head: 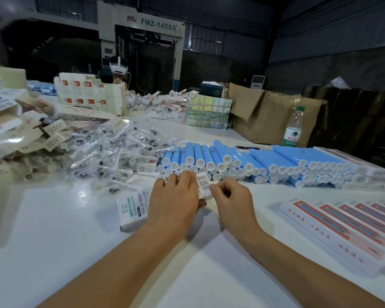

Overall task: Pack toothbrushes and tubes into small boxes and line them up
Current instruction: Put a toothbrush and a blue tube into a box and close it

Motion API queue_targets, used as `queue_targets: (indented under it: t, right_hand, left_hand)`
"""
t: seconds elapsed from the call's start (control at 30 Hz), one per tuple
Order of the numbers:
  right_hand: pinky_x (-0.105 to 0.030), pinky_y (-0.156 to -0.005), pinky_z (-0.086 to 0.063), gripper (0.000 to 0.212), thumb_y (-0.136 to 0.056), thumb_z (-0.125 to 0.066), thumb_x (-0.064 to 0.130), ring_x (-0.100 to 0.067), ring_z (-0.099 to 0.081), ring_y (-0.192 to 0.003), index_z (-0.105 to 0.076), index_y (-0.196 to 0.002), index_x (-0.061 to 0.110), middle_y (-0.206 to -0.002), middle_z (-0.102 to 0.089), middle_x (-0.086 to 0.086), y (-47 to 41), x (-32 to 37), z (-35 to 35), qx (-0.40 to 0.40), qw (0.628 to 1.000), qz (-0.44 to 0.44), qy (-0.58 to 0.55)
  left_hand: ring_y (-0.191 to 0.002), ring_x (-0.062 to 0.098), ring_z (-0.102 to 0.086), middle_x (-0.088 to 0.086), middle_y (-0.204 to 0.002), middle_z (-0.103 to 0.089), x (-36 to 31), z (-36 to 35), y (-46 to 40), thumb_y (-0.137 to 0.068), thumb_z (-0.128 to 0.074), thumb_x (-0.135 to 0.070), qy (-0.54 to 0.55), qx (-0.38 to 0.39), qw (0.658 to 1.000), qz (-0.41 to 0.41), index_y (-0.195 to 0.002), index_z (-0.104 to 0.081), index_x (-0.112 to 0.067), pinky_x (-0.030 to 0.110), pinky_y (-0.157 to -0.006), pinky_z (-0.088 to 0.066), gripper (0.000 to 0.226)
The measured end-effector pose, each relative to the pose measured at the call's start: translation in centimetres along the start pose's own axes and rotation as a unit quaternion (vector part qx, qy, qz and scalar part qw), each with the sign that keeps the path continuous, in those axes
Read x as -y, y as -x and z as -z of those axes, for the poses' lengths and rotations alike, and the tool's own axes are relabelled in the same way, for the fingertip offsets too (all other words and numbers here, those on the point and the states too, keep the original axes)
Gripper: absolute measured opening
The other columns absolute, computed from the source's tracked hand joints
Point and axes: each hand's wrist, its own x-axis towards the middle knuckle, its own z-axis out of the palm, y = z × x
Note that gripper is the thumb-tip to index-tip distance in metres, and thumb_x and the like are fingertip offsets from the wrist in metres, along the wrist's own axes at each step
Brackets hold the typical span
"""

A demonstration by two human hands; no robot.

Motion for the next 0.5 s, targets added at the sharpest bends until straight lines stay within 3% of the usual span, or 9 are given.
queue_targets:
  t: [0.07,0.13,0.2,0.23,0.3,0.37,0.4,0.43,0.5]
  right_hand:
    - [-0.015,-0.056,-0.037,0.024,-0.093,-0.055,0.014,0.000,-0.044,-0.055,-0.061,-0.070,0.012,-0.063,-0.053,0.005,-0.1,0.4,0.1,0.013,0.999,-0.008,-0.048]
    - [-0.016,-0.064,-0.041,0.025,-0.096,-0.050,0.016,0.004,-0.051,-0.065,-0.066,-0.080,0.026,-0.075,-0.059,0.011,-0.1,1.0,0.4,0.014,0.994,0.005,-0.110]
    - [-0.012,-0.068,-0.043,0.026,-0.097,-0.048,0.017,0.006,-0.054,-0.075,-0.063,-0.093,0.037,-0.089,-0.062,0.013,0.0,1.3,0.6,0.015,0.989,0.029,-0.142]
    - [-0.012,-0.069,-0.044,0.026,-0.097,-0.048,0.018,0.006,-0.054,-0.078,-0.060,-0.098,0.041,-0.093,-0.061,0.012,0.0,1.3,0.6,0.024,0.989,0.036,-0.144]
    - [-0.013,-0.071,-0.044,0.025,-0.097,-0.050,0.023,0.006,-0.053,-0.081,-0.055,-0.104,0.046,-0.101,-0.058,0.010,0.2,1.1,0.4,0.062,0.990,0.042,-0.119]
    - [-0.011,-0.071,-0.043,0.022,-0.094,-0.052,0.039,0.007,-0.050,-0.088,-0.050,-0.112,0.050,-0.105,-0.053,0.016,0.5,1.1,0.0,0.118,0.989,0.043,-0.079]
    - [-0.010,-0.070,-0.044,0.030,-0.088,-0.051,0.049,0.009,-0.049,-0.091,-0.047,-0.118,0.051,-0.106,-0.051,0.020,0.7,1.1,-0.3,0.146,0.986,0.043,-0.061]
    - [-0.010,-0.069,-0.044,0.042,-0.082,-0.050,0.054,0.011,-0.048,-0.094,-0.044,-0.124,0.051,-0.106,-0.048,0.022,0.8,1.1,-0.6,0.168,0.983,0.045,-0.050]
    - [-0.005,-0.070,-0.043,0.056,-0.075,-0.054,0.055,0.015,-0.046,-0.095,-0.043,-0.130,0.049,-0.108,-0.046,0.024,1.0,1.0,-1.1,0.194,0.978,0.057,-0.042]
  left_hand:
    - [-0.119,0.021,-0.042,0.000,-0.134,-0.038,0.5,0.4,-0.6,-0.094,-0.031,-0.060,0.026,0.014,0.999,0.023,-0.143,-0.021,-0.013,0.033,-0.089,-0.033,0.068]
    - [-0.116,0.022,-0.046,0.000,-0.130,-0.042,1.2,1.3,-1.4,-0.092,-0.026,-0.061,0.083,-0.013,0.995,0.060,-0.138,-0.029,-0.017,0.033,-0.084,-0.035,0.064]
    - [-0.101,0.023,-0.053,0.000,-0.115,-0.049,2.0,2.6,-1.9,-0.089,-0.027,-0.062,0.270,-0.091,0.953,0.103,-0.125,-0.044,-0.019,0.033,-0.070,-0.037,0.058]
    - [-0.092,0.021,-0.056,-0.001,-0.105,-0.053,2.2,3.4,-2.0,-0.089,-0.029,-0.063,0.402,-0.121,0.899,0.128,-0.114,-0.051,-0.022,0.031,-0.065,-0.036,0.052]
    - [-0.078,0.009,-0.063,-0.006,-0.090,-0.061,2.7,4.4,-2.6,-0.084,-0.033,-0.065,0.642,-0.128,0.724,0.217,-0.096,-0.055,-0.031,0.024,-0.061,-0.041,0.042]
    - [-0.071,0.006,-0.068,-0.006,-0.079,-0.070,2.8,4.2,-3.1,-0.091,-0.037,-0.058,0.770,-0.094,0.545,0.320,-0.092,-0.058,-0.029,0.028,-0.065,-0.049,0.036]
    - [-0.069,0.009,-0.070,-0.004,-0.074,-0.072,2.7,3.8,-3.1,-0.095,-0.038,-0.052,0.800,-0.075,0.477,0.356,-0.091,-0.060,-0.024,0.033,-0.067,-0.051,0.035]
    - [-0.068,0.014,-0.071,0.000,-0.072,-0.073,2.6,3.4,-3.1,-0.097,-0.039,-0.049,0.817,-0.058,0.428,0.381,-0.090,-0.060,-0.021,0.036,-0.068,-0.053,0.036]
    - [-0.066,0.022,-0.071,0.006,-0.069,-0.072,2.2,2.7,-2.8,-0.096,-0.042,-0.050,0.822,-0.036,0.380,0.423,-0.088,-0.061,-0.017,0.042,-0.071,-0.055,0.039]
